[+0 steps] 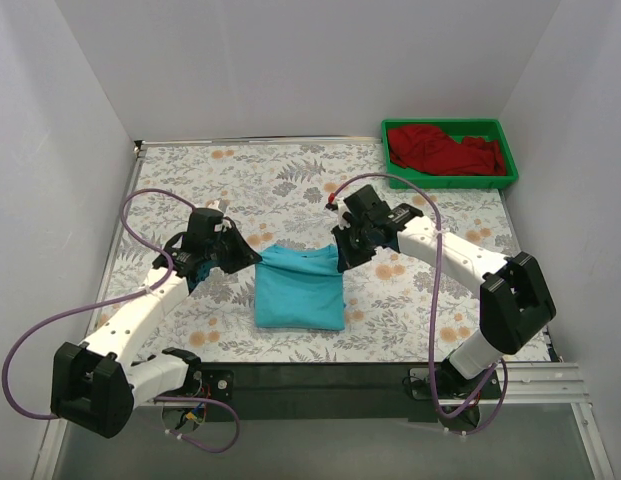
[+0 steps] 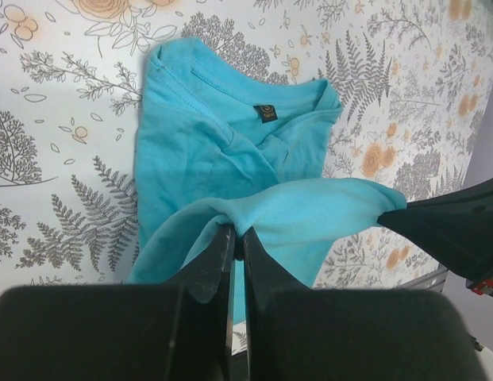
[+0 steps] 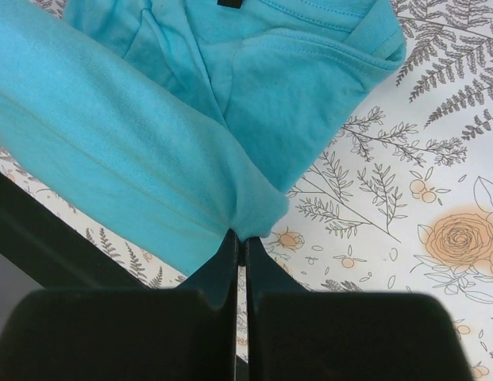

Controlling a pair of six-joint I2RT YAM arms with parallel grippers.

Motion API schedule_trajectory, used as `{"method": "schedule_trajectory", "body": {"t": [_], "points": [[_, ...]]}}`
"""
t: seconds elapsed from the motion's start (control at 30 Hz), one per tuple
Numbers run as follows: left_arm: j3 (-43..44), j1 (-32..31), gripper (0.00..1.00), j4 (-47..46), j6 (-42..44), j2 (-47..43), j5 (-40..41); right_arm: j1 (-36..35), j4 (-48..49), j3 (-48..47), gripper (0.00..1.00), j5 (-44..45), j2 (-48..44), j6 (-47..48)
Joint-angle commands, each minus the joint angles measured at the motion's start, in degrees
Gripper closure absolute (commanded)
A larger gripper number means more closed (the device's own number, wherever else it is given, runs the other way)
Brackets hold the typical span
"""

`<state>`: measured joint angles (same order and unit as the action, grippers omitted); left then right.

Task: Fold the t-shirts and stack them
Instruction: Fold the tshirt

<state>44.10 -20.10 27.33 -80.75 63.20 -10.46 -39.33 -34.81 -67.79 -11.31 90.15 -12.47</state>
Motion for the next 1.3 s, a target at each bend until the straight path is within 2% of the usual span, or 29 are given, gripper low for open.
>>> {"method": "schedule_trajectory", "body": {"t": [0.0,0.2,0.4,0.6,0.63,0.67,0.73,0.77,0.8,0.87,0.9,0.93,1.0,1.07,1.2,1.27], "points": [[1.17,0.06,1.00,-3.77,0.77,-0.36,2.90,0.75,-0.70,-2.96,0.99,1.55,-0.24,0.25],[-2.96,-0.03,1.00,-11.86,1.73,3.85,4.83,1.27,0.61,-3.23,0.99,2.52,4.67,0.87],[-3.67,-0.03,1.00,-17.48,2.53,10.88,5.80,1.98,3.87,-2.26,0.99,4.10,8.63,0.43],[-2.70,-0.03,1.00,-21.35,4.37,14.05,6.59,2.86,6.33,-2.17,0.99,6.65,10.57,-0.71],[-2.53,-0.03,1.00,-21.44,4.46,14.93,6.42,2.94,6.42,-2.26,0.98,6.91,10.57,-0.98],[-2.18,-0.03,1.00,-21.70,4.81,15.46,6.24,3.03,6.51,-2.26,0.92,7.96,10.75,-1.15],[-1.82,0.06,0.95,-21.62,4.99,16.08,6.06,2.95,6.51,-2.43,0.82,9.11,10.23,-1.50],[-1.73,0.06,0.90,-21.45,5.08,16.25,6.24,3.03,6.51,-2.70,0.75,9.29,9.87,-1.24],[-1.47,-0.03,0.82,-21.18,5.16,15.99,6.33,2.95,6.59,-2.96,0.73,9.20,8.74,-0.81],[-1.47,-0.03,0.73,-20.74,5.08,14.07,6.85,2.86,6.68,-3.57,0.67,8.94,7.42,0.69],[-1.56,0.06,0.68,-20.57,5.16,13.19,7.12,2.68,6.68,-3.75,0.66,9.02,5.84,1.30],[-1.56,-0.03,0.56,-20.30,5.34,12.22,7.38,2.59,6.77,-3.93,0.65,9.03,5.04,2.35],[-1.29,-0.03,0.42,-18.64,5.43,9.33,7.73,2.16,7.03,-3.93,0.64,8.76,2.68,3.41],[-1.12,-0.12,0.34,-16.80,5.87,7.39,7.21,1.37,7.91,-3.49,0.64,7.54,1.26,5.43],[-2.08,-0.99,0.36,-13.63,6.13,2.99,5.72,-0.65,10.54,-0.68,0.64,0.43,-2.16,7.89],[-3.57,-1.78,0.45,-12.83,6.31,1.32,3.87,-2.06,11.60,0.64,0.64,-2.83,-2.17,9.04]]}}
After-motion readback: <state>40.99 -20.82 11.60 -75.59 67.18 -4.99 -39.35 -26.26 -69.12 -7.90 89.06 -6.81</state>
